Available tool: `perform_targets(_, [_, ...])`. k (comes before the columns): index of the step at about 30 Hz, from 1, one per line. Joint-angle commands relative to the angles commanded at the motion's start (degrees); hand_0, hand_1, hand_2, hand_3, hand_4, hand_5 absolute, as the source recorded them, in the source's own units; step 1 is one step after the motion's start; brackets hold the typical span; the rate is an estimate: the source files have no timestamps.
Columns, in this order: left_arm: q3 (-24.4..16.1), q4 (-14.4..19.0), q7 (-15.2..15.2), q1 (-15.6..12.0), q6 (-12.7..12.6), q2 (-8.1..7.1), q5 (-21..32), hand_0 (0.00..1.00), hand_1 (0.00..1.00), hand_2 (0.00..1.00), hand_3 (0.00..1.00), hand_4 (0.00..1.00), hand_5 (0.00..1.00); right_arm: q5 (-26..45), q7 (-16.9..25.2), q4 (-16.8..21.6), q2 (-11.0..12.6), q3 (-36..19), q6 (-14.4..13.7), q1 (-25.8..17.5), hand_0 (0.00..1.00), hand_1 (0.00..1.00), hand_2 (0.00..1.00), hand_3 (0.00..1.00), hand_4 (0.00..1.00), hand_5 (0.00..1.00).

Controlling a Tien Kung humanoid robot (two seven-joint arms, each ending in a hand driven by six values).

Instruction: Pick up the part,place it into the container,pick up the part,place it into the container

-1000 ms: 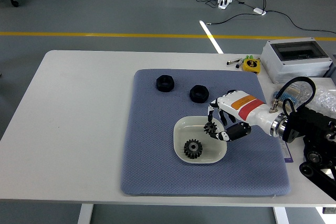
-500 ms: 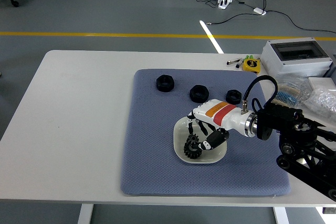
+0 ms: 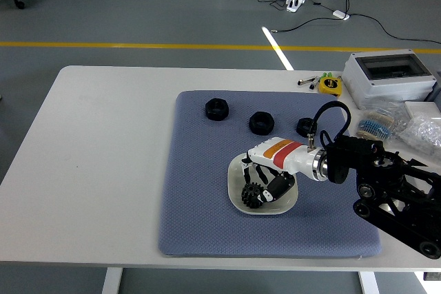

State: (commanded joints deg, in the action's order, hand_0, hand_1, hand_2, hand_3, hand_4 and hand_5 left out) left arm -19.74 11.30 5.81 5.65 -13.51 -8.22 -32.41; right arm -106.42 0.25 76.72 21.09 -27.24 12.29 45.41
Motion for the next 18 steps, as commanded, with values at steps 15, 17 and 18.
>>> perform_targets(15, [-0.2,0.0,0.1,0.0,0.0,0.08,-0.3,0.708,0.625,0.675,0.581,0.678,0.636,-1.5,0.7,-1.9,-0.2,-1.8,1.2,-0.4,0.032,0.22,0.378,0.487,0.902,0.34])
perform_targets(17, [-0.1,0.0,0.0,0.0,0.0,0.07,-0.2,0.708,0.624,0.674,0.582,0.678,0.635,-1.8,0.8,-1.9,-0.1,-2.1,1.5,-0.5,0.037,0.232,0.4,0.502,0.93,0.343])
perform_targets(18, [-0.2,0.0,0.1,0.0,0.0,0.07,-0.2,0.708,0.624,0.674,0.582,0.678,0.635,-1.9,0.9,-1.8,-0.1,-2.2,1.7,-0.5,0.037,0.232,0.4,0.502,0.93,0.343])
